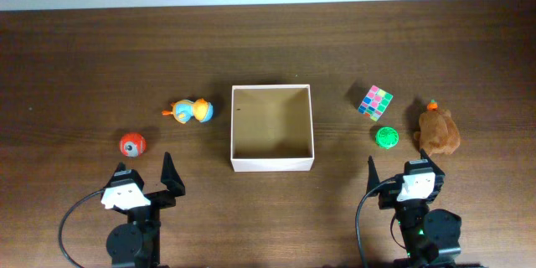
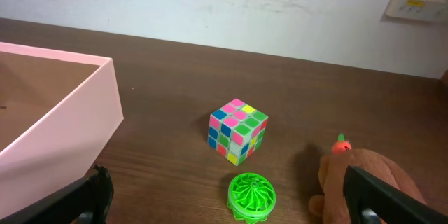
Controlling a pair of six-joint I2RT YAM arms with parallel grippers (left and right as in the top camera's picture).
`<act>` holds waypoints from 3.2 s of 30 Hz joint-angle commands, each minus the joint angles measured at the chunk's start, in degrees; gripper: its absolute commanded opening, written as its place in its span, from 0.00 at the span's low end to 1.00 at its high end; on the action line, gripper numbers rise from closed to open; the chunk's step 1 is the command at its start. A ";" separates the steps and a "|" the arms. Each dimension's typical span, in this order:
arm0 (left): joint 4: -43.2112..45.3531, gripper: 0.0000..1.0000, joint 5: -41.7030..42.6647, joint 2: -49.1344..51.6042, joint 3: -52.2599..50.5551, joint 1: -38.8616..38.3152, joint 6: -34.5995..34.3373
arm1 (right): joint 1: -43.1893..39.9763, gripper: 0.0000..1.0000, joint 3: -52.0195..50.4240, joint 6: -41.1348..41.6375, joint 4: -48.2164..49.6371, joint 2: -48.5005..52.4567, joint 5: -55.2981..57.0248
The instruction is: Pack container
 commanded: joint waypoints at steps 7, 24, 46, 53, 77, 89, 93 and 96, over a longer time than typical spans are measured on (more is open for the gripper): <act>-0.04 0.99 0.81 -0.55 -0.31 0.24 0.76 | -0.26 0.99 -0.55 -0.42 0.17 -0.61 -0.22; -0.07 0.99 0.81 -0.55 -0.31 0.24 0.76 | -0.20 0.99 8.94 3.34 0.76 0.11 -5.20; -0.07 0.99 0.81 -0.55 -0.31 0.24 0.76 | -0.15 0.99 69.37 10.19 -33.53 60.48 -19.52; -0.04 0.99 0.81 -0.55 -0.31 0.24 0.76 | -0.15 0.99 74.53 10.16 -33.51 74.16 -25.81; -0.07 0.99 0.81 -0.55 -0.31 0.24 0.76 | -0.26 0.99 74.53 52.13 -31.61 100.65 6.99; -0.07 0.99 0.81 -0.55 -0.31 0.24 0.76 | -6.08 0.99 74.51 49.44 -31.50 105.68 -2.56; -0.04 0.99 0.81 -0.55 -0.31 0.24 0.76 | -8.04 1.00 74.51 44.68 -31.12 106.42 -5.11; -0.07 0.99 0.81 -0.55 -0.31 0.24 0.76 | -8.17 0.99 74.51 41.29 -30.64 106.57 -5.53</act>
